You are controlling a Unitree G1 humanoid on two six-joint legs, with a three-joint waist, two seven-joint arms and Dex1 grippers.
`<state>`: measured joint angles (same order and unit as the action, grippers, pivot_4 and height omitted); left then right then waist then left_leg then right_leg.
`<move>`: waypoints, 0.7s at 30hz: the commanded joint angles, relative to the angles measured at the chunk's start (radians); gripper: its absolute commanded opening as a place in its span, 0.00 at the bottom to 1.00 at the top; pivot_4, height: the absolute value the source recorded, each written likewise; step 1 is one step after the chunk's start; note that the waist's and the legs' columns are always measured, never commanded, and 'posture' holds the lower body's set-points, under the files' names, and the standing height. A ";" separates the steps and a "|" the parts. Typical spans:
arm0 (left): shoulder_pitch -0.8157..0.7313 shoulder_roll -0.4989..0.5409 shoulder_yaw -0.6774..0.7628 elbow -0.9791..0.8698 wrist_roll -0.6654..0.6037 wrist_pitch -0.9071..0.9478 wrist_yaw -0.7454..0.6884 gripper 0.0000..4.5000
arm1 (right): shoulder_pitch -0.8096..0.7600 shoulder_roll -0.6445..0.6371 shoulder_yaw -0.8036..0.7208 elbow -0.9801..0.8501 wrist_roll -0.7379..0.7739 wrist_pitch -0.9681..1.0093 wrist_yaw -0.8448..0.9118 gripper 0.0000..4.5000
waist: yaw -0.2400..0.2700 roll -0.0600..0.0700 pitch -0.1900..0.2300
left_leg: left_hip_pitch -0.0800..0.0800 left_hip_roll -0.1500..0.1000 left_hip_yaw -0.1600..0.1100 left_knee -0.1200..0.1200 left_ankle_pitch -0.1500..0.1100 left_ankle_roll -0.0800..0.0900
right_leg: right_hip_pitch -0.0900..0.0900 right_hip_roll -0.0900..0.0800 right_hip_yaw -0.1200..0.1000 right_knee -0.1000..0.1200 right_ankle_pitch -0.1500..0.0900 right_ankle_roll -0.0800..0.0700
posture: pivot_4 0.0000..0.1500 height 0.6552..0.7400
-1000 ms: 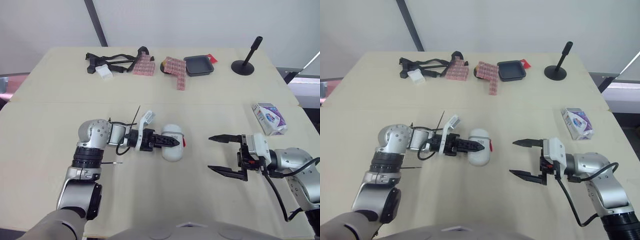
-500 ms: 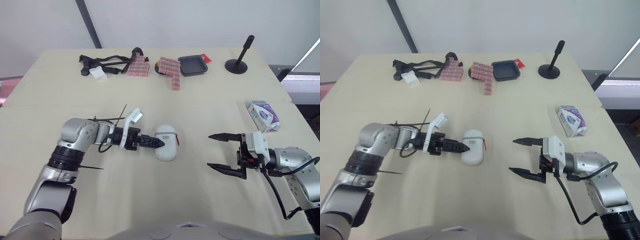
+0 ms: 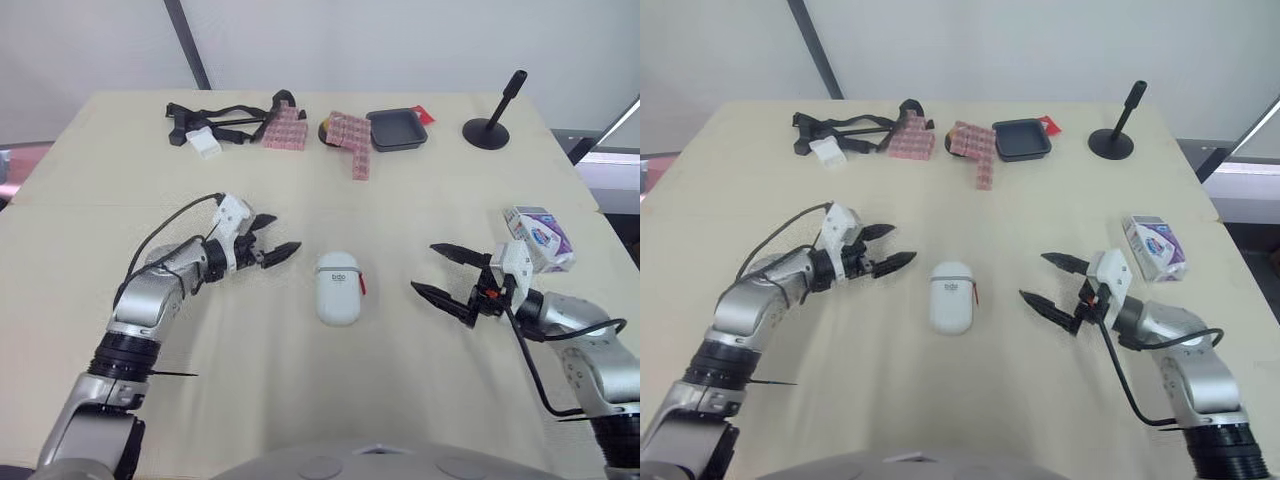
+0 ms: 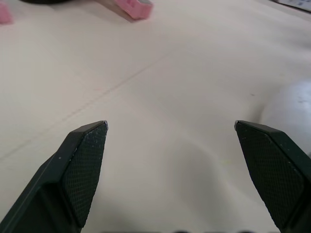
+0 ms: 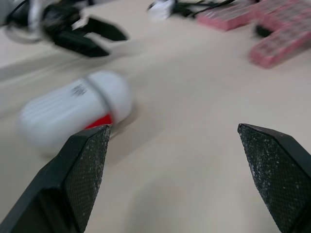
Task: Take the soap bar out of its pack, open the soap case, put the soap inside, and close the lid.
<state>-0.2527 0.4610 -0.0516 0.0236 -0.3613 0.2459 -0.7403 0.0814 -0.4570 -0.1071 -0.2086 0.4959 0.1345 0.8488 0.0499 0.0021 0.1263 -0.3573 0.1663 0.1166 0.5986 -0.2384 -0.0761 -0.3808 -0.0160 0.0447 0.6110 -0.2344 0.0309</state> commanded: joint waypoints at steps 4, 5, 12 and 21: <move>0.140 -0.053 0.042 -0.127 0.028 -0.088 0.081 0.99 | 0.067 0.037 0.006 -0.026 -0.054 -0.101 -0.029 1.00 | 0.005 -0.001 0.000 | -0.001 0.001 0.000 0.000 0.000 0.000 | 0.000 -0.002 -0.002 -0.001 0.000 0.000 | 1.00 1.00; 0.161 -0.052 0.044 -0.143 0.025 -0.088 0.082 0.99 | 0.075 0.034 0.010 -0.025 -0.063 -0.124 -0.018 1.00 | 0.004 -0.001 0.000 | -0.001 0.001 0.000 0.000 0.000 0.000 | 0.000 -0.002 -0.002 -0.001 0.000 0.000 | 1.00 1.00; 0.277 0.000 0.042 -0.214 0.028 -0.076 0.030 0.99 | 0.099 0.008 -0.014 -0.010 -0.061 -0.176 0.014 1.00 | -0.005 -0.001 0.000 | 0.002 0.003 0.000 0.000 0.000 -0.001 | -0.001 -0.002 -0.001 -0.001 0.000 0.000 | 1.00 1.00; 0.285 0.028 0.043 -0.220 0.017 -0.066 -0.012 0.99 | 0.107 -0.030 -0.011 0.032 -0.097 -0.240 0.051 1.00 | -0.002 -0.001 0.000 | 0.002 0.002 0.001 0.001 0.001 0.000 | -0.001 -0.004 -0.001 0.001 0.000 0.000 | 1.00 1.00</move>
<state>0.0343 0.4770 -0.0189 -0.1690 -0.3434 0.1900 -0.7464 0.1849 -0.4779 -0.0970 -0.1671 0.3991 -0.0754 0.8947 0.0477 0.0011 0.1267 -0.3553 0.1682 0.1172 0.5991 -0.2377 -0.0759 -0.3814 -0.0196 0.0436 0.6121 -0.2344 0.0311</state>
